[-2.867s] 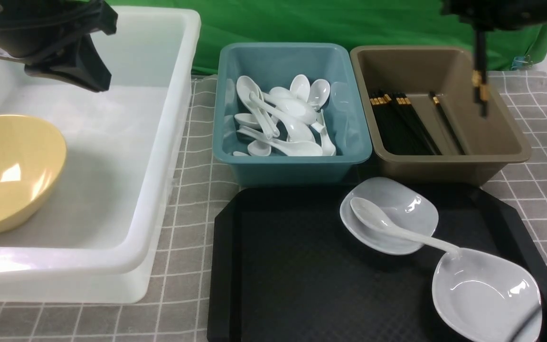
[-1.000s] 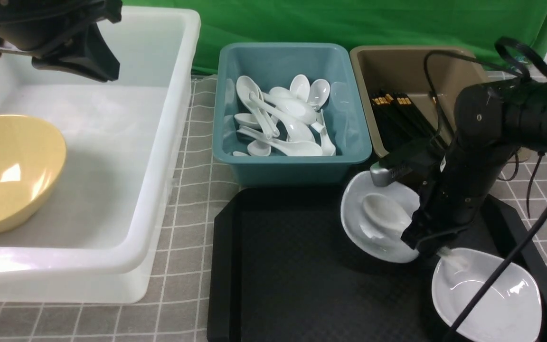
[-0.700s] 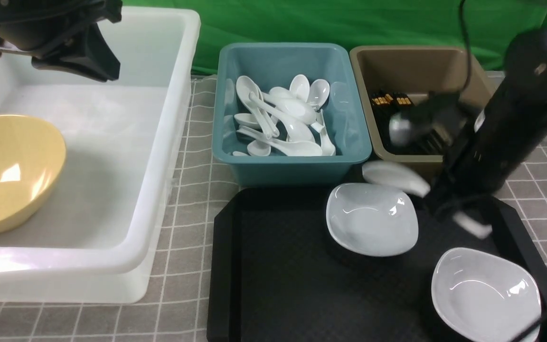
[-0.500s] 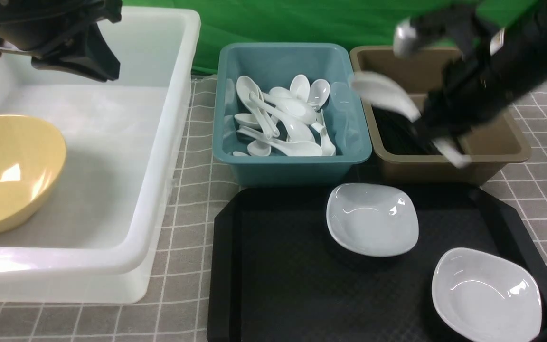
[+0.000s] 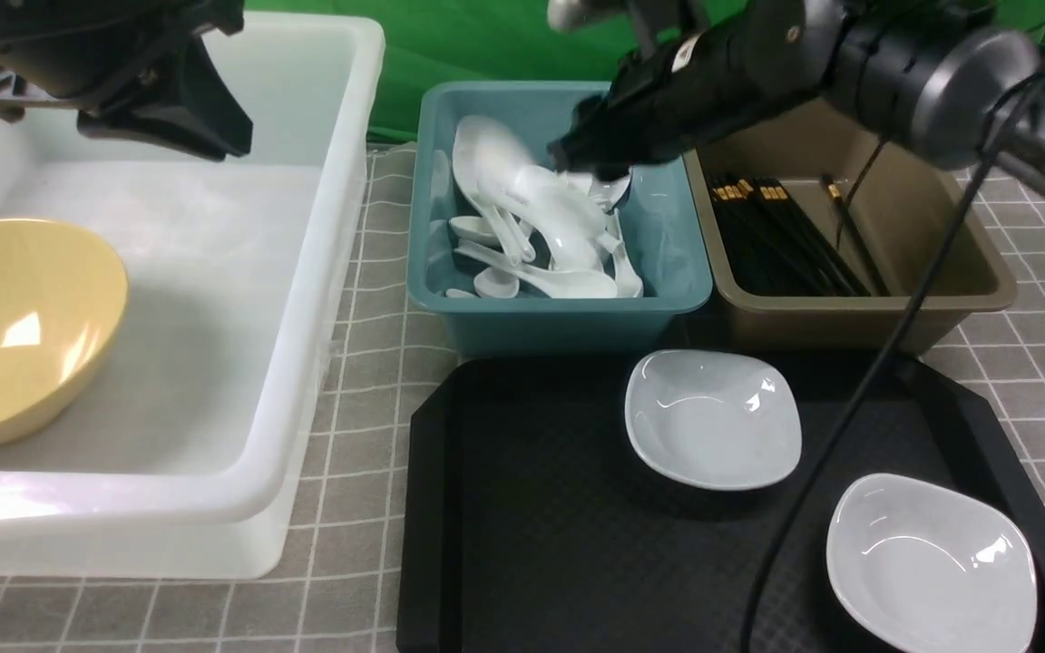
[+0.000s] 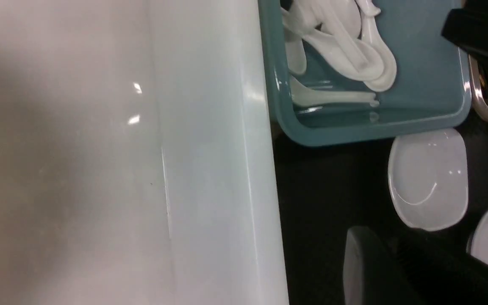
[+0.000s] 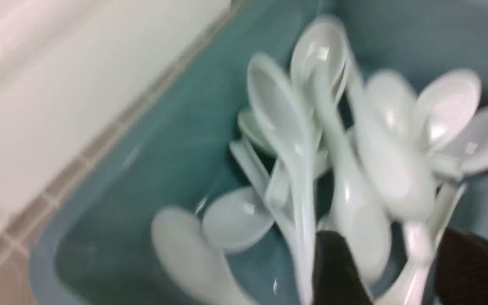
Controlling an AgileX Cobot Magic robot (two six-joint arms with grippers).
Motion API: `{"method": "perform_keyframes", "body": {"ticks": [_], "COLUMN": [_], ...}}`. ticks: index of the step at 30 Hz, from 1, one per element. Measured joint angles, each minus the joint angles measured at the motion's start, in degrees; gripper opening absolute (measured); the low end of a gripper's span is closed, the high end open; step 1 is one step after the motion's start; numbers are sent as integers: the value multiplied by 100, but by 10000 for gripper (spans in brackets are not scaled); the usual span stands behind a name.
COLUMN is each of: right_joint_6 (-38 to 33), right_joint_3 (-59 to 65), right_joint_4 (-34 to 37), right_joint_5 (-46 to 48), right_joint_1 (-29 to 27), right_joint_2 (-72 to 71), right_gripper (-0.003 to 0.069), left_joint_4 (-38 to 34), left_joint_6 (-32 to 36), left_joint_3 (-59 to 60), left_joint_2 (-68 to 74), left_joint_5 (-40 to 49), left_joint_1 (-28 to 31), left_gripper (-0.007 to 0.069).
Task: On grey table put chopsticks spoon bowls plates into blue grey white boxes.
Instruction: 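Place the white spoon into the bin of spoons with the right gripper, then grasp the small white bowl on the black tray by its rim with the left gripper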
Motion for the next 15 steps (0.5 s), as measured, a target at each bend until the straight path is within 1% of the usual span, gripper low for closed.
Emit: {"method": "perform_keyframes", "body": {"ticks": [1, 5, 6, 7, 8, 9, 10, 13, 15], "right_joint_6": [-1, -373, -387, -440, -449, -382, -300, 114, 216], "right_joint_3": [-17, -191, -200, -222, -228, -189, -96, 821, 1538], "right_joint_4": [0, -124, -137, -238, -248, -388, -466, -635, -669], "right_joint_5": [48, 1277, 1349, 1994, 2082, 2624, 2778, 2980, 3003], "right_joint_1": [-6, -85, -94, -141, -156, -217, -254, -401, -407], "right_joint_2": [0, -513, -603, -1013, -1068, -1553, -1893, -3335, -3973], "right_gripper": [328, 79, 71, 29, 27, 10, 6, 1, 1], "left_joint_4": [-14, -188, -188, -195, -202, -202, -202, -29, 26], "left_joint_6": [-6, -24, -30, -80, -110, -158, -246, -475, -591], "left_joint_3": [0, 0, 0, 0, 0, -2, -7, -46, -46], "left_joint_2": [0, 1, 2, 44, 52, 130, 210, 773, 1130], "left_joint_5": [14, 24, 24, 24, 24, 24, 31, 30, -59], "left_joint_1": [0, -335, -335, -622, -659, -964, -1170, -2011, -2356], "left_gripper": [107, 138, 138, 155, 157, 171, 181, 227, 254]}}
